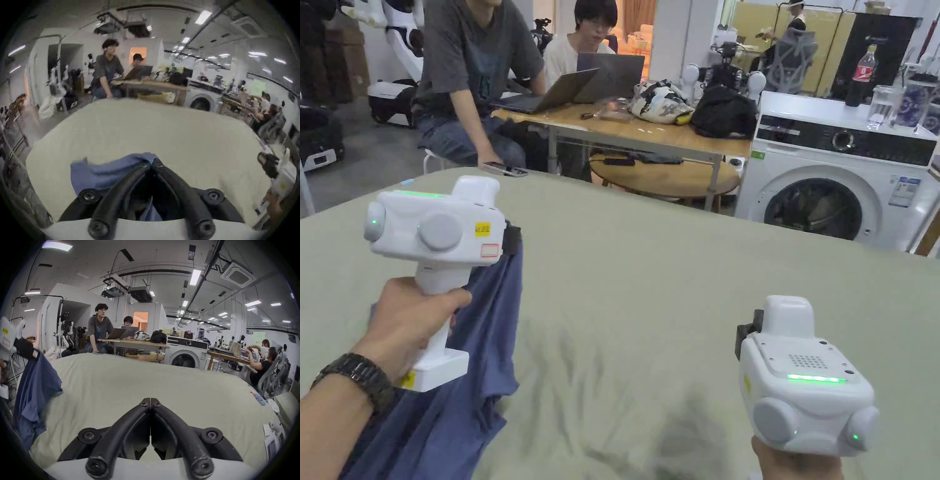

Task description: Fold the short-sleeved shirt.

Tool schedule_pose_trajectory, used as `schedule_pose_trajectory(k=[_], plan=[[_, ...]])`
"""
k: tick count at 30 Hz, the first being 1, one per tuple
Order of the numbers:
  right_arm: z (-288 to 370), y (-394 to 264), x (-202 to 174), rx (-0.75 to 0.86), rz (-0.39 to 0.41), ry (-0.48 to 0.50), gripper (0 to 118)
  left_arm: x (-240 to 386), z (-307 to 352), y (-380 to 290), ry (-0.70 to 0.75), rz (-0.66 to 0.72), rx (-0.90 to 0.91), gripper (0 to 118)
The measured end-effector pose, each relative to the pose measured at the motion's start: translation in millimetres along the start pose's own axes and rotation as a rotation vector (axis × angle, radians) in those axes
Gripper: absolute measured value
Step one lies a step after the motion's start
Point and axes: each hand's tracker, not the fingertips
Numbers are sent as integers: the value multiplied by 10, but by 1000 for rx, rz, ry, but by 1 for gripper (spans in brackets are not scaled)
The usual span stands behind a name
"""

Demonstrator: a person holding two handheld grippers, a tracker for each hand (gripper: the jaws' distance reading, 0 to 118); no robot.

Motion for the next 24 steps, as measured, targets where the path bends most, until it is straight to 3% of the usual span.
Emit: schedule_pose_trajectory(k=[6, 11, 18, 24], plan=[[168, 58, 484, 22, -38, -94, 0, 1201, 17, 570, -244, -78, 112, 0], [394, 51, 968, 39, -59, -194, 0, 2323, -135, 670, -426, -215, 92, 0], [686, -137, 1630, 16, -71, -320, 0, 3569, -516, -43, -647, -334, -77, 0], [832, -374, 1983, -33, -84, -393, 0, 3957, -647, -953, -750, -404, -227, 0]])
